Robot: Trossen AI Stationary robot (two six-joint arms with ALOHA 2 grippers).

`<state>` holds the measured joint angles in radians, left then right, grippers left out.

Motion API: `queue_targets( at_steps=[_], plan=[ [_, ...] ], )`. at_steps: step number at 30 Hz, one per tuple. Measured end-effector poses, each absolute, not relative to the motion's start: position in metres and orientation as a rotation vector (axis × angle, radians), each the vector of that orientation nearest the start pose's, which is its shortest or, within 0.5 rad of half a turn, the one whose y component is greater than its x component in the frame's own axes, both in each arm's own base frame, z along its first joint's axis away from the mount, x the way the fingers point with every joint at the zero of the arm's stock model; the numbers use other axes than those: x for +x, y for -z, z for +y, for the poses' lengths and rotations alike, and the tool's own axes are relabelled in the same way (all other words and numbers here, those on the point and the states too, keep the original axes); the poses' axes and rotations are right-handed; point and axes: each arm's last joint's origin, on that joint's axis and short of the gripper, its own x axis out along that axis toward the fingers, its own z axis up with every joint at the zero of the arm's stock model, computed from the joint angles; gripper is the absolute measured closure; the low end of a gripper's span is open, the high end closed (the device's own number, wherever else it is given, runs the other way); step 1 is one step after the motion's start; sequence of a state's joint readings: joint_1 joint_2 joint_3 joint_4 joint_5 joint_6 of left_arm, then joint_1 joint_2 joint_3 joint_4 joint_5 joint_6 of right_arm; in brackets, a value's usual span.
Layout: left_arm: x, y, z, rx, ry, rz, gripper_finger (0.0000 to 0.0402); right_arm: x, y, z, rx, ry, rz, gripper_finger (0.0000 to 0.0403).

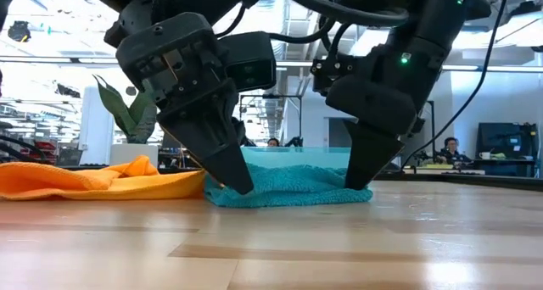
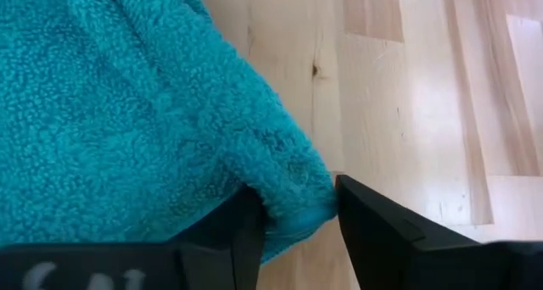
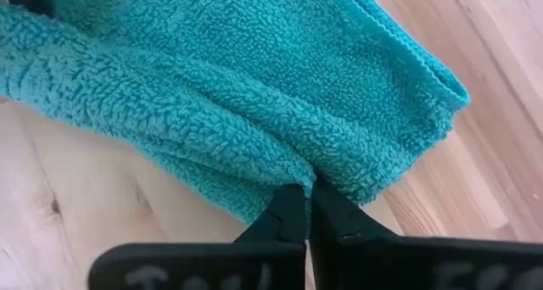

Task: Roll microfiber towels into tight, uniform cylinder then place into a basket
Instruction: Roll the blue microfiber towel

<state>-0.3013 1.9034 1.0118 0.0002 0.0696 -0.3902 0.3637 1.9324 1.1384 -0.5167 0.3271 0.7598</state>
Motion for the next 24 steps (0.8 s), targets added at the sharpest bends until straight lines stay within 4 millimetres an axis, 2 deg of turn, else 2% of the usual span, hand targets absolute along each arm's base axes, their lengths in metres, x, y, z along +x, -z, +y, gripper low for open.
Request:
queue_targets(
  at_steps=[6, 13, 19, 24],
  plan=[
    [0.358, -0.139, -0.116, -0.213, 0.163, 0.974, 0.0266, 0.33, -0.125, 0.116, 0.213, 0.441, 1.171, 0.0387],
    [0.352, -0.161, -0.151, -0.006, 0.112, 1.035, 0.0274, 0.33, -0.125, 0.116, 0.221, 0.444, 1.171, 0.0385],
    [0.345, -0.173, -0.184, 0.178, 0.237, 0.952, 0.0274, 0.33, -0.124, 0.116, 0.224, 0.442, 1.174, 0.0389],
    [0.348, -0.176, -0.186, 0.25, 0.222, 0.891, 0.0274, 0.33, -0.124, 0.116, 0.228, 0.441, 1.176, 0.0386]
  ],
)
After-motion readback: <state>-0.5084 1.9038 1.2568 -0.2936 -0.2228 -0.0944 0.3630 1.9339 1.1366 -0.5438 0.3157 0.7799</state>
